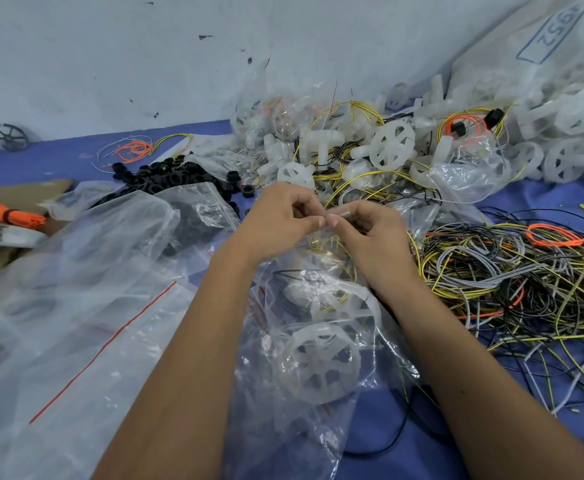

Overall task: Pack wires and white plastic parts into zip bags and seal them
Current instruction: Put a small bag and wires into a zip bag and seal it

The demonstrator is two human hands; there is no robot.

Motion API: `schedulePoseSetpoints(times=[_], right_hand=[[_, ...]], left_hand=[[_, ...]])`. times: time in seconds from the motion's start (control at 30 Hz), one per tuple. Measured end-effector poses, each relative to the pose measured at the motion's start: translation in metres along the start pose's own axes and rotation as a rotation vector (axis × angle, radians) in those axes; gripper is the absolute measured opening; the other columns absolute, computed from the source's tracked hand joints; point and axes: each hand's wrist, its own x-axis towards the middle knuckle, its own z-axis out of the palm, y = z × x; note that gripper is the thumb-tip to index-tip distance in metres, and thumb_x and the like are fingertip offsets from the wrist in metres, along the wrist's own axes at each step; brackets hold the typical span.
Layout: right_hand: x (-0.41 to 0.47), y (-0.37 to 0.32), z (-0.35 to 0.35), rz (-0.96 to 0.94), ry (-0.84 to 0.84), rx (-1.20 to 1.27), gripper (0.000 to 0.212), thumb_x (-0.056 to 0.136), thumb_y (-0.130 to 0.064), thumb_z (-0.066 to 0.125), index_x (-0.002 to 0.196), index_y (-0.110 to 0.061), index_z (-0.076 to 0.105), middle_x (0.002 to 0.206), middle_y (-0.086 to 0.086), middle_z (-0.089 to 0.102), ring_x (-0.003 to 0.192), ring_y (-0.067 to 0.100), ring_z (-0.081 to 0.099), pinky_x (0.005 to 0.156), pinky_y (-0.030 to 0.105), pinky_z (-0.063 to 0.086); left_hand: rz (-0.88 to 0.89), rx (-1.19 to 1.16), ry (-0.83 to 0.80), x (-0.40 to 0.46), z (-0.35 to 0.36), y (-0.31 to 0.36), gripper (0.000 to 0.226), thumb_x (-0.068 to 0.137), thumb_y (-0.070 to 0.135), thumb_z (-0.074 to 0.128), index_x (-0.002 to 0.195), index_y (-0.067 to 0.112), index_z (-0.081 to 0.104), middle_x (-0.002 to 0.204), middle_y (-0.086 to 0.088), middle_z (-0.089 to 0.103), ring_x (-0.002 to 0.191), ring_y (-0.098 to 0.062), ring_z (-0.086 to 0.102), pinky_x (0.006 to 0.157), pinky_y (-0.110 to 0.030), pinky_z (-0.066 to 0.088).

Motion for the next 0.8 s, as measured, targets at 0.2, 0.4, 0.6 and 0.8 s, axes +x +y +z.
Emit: schedulePoseSetpoints(times=[0.2,0.4,0.6,0.8], right_hand=[[-0.001,0.002,-0.001,0.006,0.035,0.031,0.005,0.090,-0.016,0.075,0.087,-0.014,0.078,0.078,0.003,0.075,0.075,0.021,0.070,0.069,0.030,0.056],[-0.001,0.002,-0.003,0.035,0.043,0.046,0.005,0.091,-0.016,0.074,0.087,-0.014,0.077,0.080,0.008,0.075,0.081,0.030,0.071,0.074,0.045,0.059],[-0.003,0.001,-0.003,0.031,-0.064,0.056,0.005,0.090,-0.013,0.075,0.093,-0.013,0.080,0.081,0.003,0.077,0.073,0.015,0.070,0.067,0.030,0.055],[-0.004,0.004,-0.003,0.027,-0.055,0.113,0.008,0.089,-0.007,0.075,0.085,-0.013,0.079,0.073,0.001,0.075,0.064,0.009,0.063,0.061,0.023,0.050]], left_hand=[[0.001,0.002,0.019,0.001,0.000,-0.003,0.009,0.085,0.017,0.083,0.079,0.018,0.077,0.071,0.007,0.071,0.065,-0.005,0.060,0.065,-0.026,0.051],[-0.023,-0.002,0.014,-0.003,-0.004,-0.006,0.005,0.086,0.012,0.082,0.083,0.010,0.077,0.076,-0.003,0.073,0.069,-0.011,0.062,0.072,-0.035,0.056],[-0.017,0.025,-0.005,-0.003,-0.005,-0.005,0.005,0.084,0.012,0.083,0.084,0.012,0.079,0.077,-0.004,0.074,0.070,-0.010,0.062,0.069,-0.029,0.053],[-0.060,-0.004,-0.050,-0.005,-0.013,-0.011,0.005,0.084,0.013,0.084,0.084,0.013,0.079,0.082,-0.007,0.077,0.072,-0.012,0.067,0.071,-0.027,0.056]])
